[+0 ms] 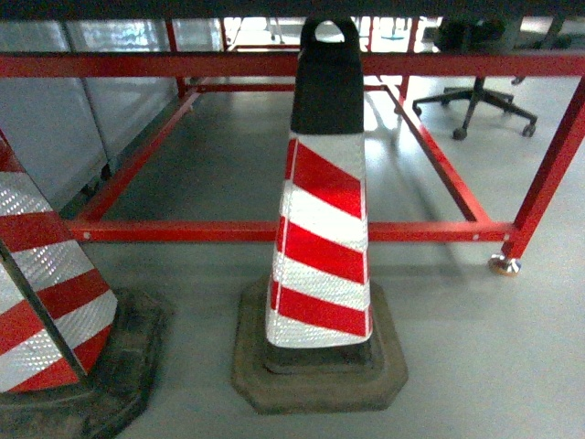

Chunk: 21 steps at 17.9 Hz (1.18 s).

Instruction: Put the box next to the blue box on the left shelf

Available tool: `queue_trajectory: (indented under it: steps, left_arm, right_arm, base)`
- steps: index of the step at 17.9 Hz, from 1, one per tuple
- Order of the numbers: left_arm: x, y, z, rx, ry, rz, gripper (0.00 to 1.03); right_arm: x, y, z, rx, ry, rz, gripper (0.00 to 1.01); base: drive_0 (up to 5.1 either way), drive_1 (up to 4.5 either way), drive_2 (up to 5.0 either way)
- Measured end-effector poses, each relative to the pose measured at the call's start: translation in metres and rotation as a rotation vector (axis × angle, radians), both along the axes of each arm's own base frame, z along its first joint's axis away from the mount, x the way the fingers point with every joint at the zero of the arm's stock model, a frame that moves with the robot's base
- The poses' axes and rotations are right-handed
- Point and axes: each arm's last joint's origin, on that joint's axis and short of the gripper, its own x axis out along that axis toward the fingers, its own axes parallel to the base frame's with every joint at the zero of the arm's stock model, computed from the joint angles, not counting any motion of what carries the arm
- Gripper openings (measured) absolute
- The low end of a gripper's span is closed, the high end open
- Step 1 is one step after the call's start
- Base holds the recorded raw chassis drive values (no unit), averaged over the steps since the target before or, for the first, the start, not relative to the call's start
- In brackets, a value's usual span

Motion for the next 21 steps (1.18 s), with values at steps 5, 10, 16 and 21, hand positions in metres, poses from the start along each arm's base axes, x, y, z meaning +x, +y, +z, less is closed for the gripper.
queue_trajectory:
  steps: [5,10,16,21]
  left_arm:
    - [0.0000,0.0000,0.0000,0.000,0.000,0.001,0.98]
    - [0.0000,0.0001,0.0000,0.000,0.000,0.002,0.98]
    - [0.0000,0.0000,0.0000,0.000,0.000,0.002,0.98]
    - [0.0000,0.0001,0.0001,0.000,-0.001,0.003,0.98]
  right_arm:
    - [0.0000,0.0000,0.0001,0.000,-0.001,0.000,0.98]
    - [0.0000,0.0000,0.0001,0.000,-0.001,0.000,0.98]
    - [0.0000,0.0000,0.0001,0.000,-0.001,0.000,0.98]
    - [0.0000,0.0000,0.0000,0.000,0.000,0.000,0.98]
  base:
    - [0.0,0.00,0.0]
    - [0.0,0.00,0.0]
    - [0.0,0.00,0.0]
    - [0.0,0.00,0.0]
